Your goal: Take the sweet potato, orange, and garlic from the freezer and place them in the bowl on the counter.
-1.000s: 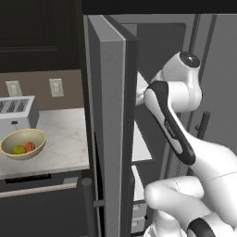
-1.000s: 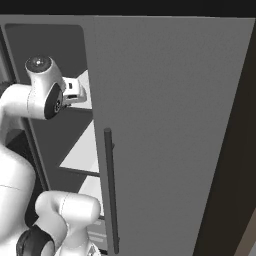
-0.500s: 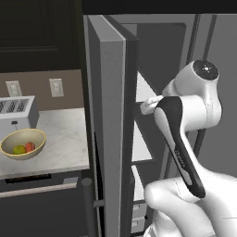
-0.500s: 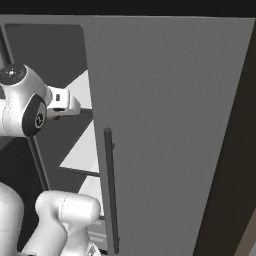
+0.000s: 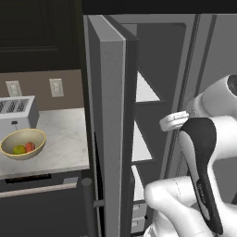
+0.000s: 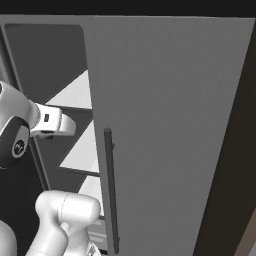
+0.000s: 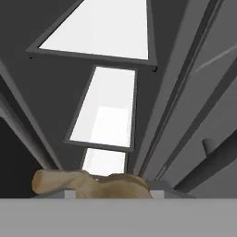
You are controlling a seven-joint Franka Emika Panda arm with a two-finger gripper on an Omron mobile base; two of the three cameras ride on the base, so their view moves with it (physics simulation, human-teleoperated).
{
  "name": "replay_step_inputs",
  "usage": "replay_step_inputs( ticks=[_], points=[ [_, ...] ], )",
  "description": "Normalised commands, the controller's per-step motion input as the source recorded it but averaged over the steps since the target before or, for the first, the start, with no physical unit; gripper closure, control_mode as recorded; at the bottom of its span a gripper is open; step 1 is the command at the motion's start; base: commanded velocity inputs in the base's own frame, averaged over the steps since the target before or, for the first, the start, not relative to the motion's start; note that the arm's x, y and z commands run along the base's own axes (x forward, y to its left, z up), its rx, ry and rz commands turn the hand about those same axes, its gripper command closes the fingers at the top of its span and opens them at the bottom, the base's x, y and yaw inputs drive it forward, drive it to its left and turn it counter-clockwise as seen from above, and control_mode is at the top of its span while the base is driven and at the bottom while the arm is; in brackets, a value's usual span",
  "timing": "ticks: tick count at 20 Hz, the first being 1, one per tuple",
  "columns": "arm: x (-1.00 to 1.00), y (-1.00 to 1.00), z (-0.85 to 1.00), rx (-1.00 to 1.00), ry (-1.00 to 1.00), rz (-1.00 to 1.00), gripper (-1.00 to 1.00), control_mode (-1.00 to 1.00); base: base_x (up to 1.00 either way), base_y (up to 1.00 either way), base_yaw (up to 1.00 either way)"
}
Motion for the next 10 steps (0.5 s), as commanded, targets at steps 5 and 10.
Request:
replay_step_inputs(
  ticks=[5, 10],
  points=[
    [-0.71, -0.15, 0.04, 0.0, 0.02, -0.05, 1.0, -1.0, 0.0, 0.0, 0.0],
    [-0.4, -0.1, 0.22, 0.0, 0.04, -0.07, 1.0, -1.0, 0.0, 0.0, 0.0]
  ],
)
